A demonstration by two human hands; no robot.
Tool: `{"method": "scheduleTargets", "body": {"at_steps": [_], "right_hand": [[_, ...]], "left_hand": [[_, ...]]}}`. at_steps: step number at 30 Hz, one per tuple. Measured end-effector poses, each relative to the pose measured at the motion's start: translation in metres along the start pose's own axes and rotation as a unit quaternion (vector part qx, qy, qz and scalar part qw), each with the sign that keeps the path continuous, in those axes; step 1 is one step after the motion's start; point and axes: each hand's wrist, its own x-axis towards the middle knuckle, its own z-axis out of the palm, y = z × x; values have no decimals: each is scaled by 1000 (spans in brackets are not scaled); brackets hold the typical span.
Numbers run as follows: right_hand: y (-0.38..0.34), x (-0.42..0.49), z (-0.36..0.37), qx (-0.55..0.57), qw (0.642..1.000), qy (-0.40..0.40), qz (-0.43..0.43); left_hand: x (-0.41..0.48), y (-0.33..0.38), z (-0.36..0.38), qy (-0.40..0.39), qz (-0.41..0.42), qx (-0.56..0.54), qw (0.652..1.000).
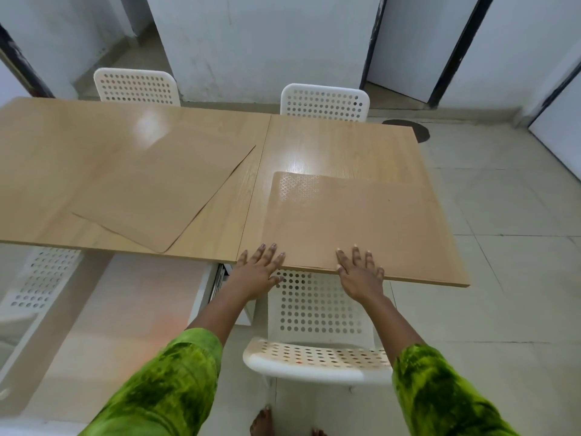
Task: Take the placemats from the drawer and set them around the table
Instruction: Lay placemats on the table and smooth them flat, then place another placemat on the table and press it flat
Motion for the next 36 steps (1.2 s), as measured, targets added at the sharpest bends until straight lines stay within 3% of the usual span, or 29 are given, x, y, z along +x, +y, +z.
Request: {"method": "scheduleTargets", "body": {"at_steps": [5,9,16,21,24,30,36], "right_hand": [[-17,-6,-11,97,995,32,-4],[-49,-19,-23,246,966,76,-26],[-147,-47,-2,395,917,6,-59],[-236,-76,37,450,890,-33,-66],[-287,-96,60,456,886,-34,-76],[-366,-105,85,428,897,-14,-105],[-402,-62,89,149,971,64,-177]], "left_hand": [[-10,10,-19,61,-28,-193,979],[-44,2,-34,147,-89,-416,893],[-128,-78,-26,213,-148,-497,828],[-193,-151,-9,252,-144,-527,799],[-229,-194,-3,260,-156,-570,763],[-262,-258,-6,277,-152,-584,748],[-241,-301,-16,248,-153,-612,736]]}}
